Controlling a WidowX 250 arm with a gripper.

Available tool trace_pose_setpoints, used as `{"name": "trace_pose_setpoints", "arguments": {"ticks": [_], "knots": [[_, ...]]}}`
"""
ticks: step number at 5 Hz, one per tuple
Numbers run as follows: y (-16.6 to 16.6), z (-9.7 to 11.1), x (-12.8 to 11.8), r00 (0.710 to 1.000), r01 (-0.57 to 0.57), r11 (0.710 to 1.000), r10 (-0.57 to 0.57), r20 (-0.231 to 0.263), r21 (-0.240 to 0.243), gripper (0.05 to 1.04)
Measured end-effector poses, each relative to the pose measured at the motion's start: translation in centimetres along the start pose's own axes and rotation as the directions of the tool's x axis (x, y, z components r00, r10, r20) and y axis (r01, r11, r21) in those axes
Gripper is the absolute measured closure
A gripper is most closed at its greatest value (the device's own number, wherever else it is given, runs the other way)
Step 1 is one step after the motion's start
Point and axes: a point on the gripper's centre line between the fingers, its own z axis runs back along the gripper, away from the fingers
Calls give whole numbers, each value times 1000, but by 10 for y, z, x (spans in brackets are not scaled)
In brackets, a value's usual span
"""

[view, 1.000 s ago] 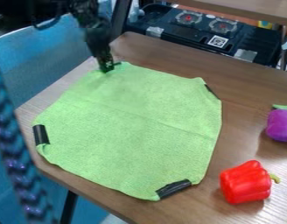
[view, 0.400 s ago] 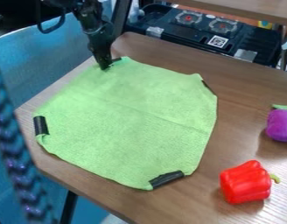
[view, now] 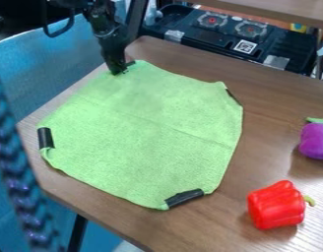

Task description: Fold a cloth from top to bottom

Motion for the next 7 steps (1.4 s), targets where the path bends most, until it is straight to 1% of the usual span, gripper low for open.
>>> {"name": "trace_pose_setpoints", "arguments": {"ticks": [1,2,3,4,5,6,7], "knots": [[-1,3,-2,999,-34,998,36,36,-45,1031],[-7,37,9,992,-15,998,23,125,-61,1031],[-20,58,6,983,17,996,-2,185,-83,1031],[-38,77,-3,975,60,994,-39,219,-90,1031],[-75,86,-17,970,139,985,-113,217,-107,1031],[-110,101,-27,951,226,966,-190,245,-124,1031],[-135,116,-39,933,278,951,-234,273,-137,1031]]}}
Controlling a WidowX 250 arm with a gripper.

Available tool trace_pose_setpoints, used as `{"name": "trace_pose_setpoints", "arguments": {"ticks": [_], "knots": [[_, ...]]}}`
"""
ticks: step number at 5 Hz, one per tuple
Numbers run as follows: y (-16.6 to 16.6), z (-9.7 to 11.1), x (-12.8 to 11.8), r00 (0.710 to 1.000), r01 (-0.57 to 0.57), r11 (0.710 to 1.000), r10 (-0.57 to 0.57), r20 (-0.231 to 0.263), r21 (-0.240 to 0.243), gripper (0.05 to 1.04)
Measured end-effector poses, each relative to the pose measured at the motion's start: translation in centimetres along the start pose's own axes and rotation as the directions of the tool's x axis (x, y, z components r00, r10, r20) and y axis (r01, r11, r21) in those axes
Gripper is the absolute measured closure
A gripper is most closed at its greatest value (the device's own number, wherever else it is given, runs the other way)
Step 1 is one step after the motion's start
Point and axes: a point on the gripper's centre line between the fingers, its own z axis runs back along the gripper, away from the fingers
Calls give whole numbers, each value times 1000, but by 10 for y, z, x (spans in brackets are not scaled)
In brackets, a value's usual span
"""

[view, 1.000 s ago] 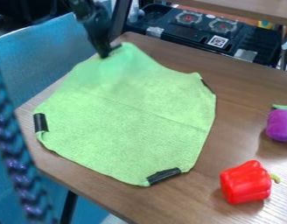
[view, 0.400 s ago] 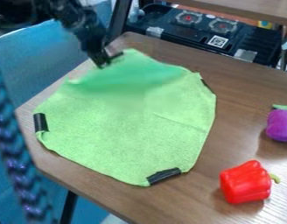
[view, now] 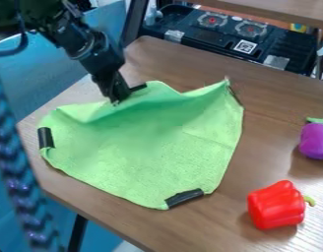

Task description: Fold a cloth from top to bottom

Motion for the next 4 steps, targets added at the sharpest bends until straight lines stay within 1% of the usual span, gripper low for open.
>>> {"name": "trace_pose_setpoints", "arguments": {"ticks": [1,2,3,4], "knots": [[-22,7,0,1000,24,999,-24,4,-29,1031],[-39,15,6,1000,18,998,-18,4,-63,1031],[-55,21,11,1000,16,997,-17,-14,-82,1031],[-72,20,16,999,12,995,-17,-47,-99,1031]]}}
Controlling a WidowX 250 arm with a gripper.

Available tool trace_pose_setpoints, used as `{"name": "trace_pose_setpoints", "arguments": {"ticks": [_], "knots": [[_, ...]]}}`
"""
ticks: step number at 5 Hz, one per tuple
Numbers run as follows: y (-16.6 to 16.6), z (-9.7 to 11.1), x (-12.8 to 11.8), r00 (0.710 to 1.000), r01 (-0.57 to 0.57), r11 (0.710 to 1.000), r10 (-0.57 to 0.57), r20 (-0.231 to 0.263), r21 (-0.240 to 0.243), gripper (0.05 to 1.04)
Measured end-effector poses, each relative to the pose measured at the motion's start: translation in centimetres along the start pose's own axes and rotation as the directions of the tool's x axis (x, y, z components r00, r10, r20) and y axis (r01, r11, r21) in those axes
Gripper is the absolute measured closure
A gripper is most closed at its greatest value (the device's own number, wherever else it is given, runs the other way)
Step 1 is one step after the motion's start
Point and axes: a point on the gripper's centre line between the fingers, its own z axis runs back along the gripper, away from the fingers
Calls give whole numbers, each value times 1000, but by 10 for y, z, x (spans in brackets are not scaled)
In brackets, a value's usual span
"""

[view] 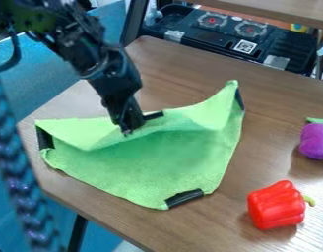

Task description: Fold a cloth from top to bottom

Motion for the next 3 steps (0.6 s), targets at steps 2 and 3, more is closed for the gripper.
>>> {"name": "trace_pose_setpoints", "arguments": {"ticks": [2,3], "knots": [[-36,-17,9,997,24,999,-26,-76,-28,1032],[-53,-27,11,994,14,999,-18,-106,-37,1018]]}}
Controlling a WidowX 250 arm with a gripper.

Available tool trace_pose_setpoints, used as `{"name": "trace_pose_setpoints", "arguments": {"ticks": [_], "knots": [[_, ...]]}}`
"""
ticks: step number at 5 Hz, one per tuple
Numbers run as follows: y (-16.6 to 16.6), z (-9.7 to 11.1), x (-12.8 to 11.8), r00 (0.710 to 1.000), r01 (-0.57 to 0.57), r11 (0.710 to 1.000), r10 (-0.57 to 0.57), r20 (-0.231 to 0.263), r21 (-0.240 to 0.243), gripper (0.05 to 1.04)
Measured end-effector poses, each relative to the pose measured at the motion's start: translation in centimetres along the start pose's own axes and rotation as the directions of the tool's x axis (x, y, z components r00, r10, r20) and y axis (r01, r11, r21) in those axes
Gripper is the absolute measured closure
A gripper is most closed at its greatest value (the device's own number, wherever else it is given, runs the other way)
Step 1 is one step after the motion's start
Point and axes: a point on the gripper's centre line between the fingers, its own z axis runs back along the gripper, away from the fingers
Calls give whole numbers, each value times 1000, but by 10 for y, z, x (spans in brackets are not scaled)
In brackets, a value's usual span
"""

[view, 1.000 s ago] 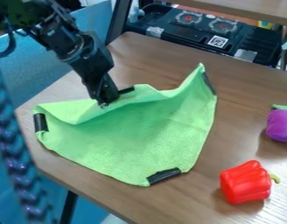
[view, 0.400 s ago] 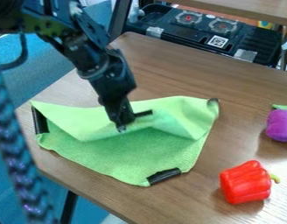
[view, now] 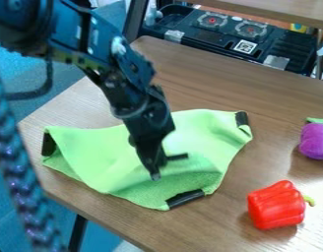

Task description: Fold a cloth from top to bottom

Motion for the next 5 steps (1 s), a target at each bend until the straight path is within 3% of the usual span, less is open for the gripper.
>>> {"name": "trace_pose_setpoints", "arguments": {"ticks": [1,2,3,4,5], "knots": [[-12,-13,-2,999,-15,1000,15,-48,-4,882],[-20,-22,-7,997,-27,999,24,-74,-40,627],[-29,-26,-8,995,-67,987,55,-88,-149,313],[-26,-20,-4,992,-120,968,108,-69,-220,89],[-20,-2,1,990,-138,954,137,-22,-267,82]]}}
